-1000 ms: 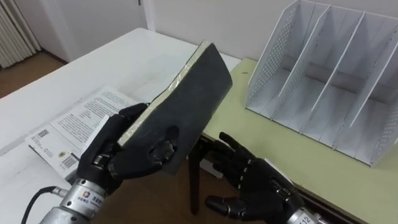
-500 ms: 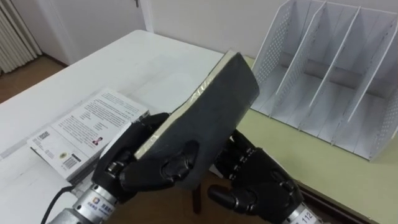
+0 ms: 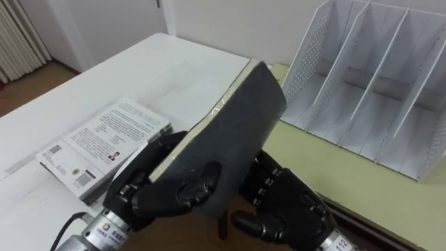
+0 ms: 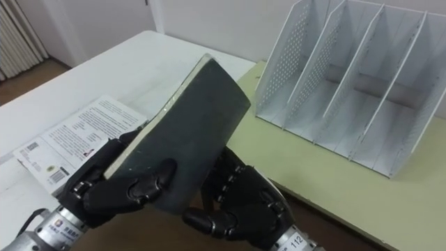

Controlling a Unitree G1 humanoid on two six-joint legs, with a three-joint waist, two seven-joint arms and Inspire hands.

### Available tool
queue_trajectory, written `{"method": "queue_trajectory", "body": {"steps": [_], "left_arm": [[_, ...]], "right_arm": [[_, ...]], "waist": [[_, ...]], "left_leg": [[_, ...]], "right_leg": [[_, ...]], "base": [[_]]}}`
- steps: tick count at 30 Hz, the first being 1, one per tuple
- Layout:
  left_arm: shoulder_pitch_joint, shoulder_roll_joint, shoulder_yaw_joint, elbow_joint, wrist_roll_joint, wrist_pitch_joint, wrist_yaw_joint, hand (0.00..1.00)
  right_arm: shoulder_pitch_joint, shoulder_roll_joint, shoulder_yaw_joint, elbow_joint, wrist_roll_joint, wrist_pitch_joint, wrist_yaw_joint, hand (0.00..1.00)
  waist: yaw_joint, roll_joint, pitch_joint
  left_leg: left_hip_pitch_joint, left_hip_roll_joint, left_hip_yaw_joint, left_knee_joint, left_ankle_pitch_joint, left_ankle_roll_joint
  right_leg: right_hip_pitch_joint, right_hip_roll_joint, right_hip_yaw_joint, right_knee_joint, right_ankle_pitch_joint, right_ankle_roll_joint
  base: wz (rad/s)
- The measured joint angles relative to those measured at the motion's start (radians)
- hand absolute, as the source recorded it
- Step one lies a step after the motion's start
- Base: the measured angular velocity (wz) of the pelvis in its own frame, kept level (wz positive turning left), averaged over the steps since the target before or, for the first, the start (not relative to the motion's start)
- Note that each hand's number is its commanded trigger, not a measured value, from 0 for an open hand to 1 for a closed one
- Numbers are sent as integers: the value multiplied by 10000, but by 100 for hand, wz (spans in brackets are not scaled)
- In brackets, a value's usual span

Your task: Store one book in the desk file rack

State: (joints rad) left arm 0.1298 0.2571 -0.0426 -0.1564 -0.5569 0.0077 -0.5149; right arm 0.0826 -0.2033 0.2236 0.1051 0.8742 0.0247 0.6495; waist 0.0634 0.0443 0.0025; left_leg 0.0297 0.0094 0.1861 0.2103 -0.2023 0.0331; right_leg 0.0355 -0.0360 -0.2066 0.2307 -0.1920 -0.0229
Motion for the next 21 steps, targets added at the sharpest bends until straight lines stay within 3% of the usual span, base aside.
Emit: {"method": "queue_trajectory", "body": {"steps": [3,7,13,17,21], "left_arm": [[0,40,5,31,0,1,-54,100],[-2,172,62,333,-99,28,-269,100],[-90,362,126,603,-569,102,-716,100],[-118,459,244,912,-831,184,-917,100],[-241,918,399,1234,-912,312,-1206,100]], "right_arm": [[0,-52,8,0,58,22,0,0],[0,-394,84,-2,462,348,6,0],[0,-417,182,-3,1286,457,286,0],[0,-501,187,-4,1476,732,366,0],[1,-831,233,-99,1476,1017,442,0]], "waist": [[31,-10,7],[79,-11,8],[206,-15,13],[227,-7,15],[264,72,31]], "left_leg": [[7,-1,9,14,0,0],[19,0,23,32,1,2],[-2,5,31,46,-3,6],[-5,5,38,46,-3,6],[6,9,38,47,-3,6]], "right_leg": [[-9,-7,5,36,0,0],[-9,-8,30,66,-1,0],[-8,-5,38,69,-5,-4],[-18,-5,43,56,-10,-7],[-7,8,49,25,-9,-7]], "base": [[0],[0],[0],[0],[0]]}}
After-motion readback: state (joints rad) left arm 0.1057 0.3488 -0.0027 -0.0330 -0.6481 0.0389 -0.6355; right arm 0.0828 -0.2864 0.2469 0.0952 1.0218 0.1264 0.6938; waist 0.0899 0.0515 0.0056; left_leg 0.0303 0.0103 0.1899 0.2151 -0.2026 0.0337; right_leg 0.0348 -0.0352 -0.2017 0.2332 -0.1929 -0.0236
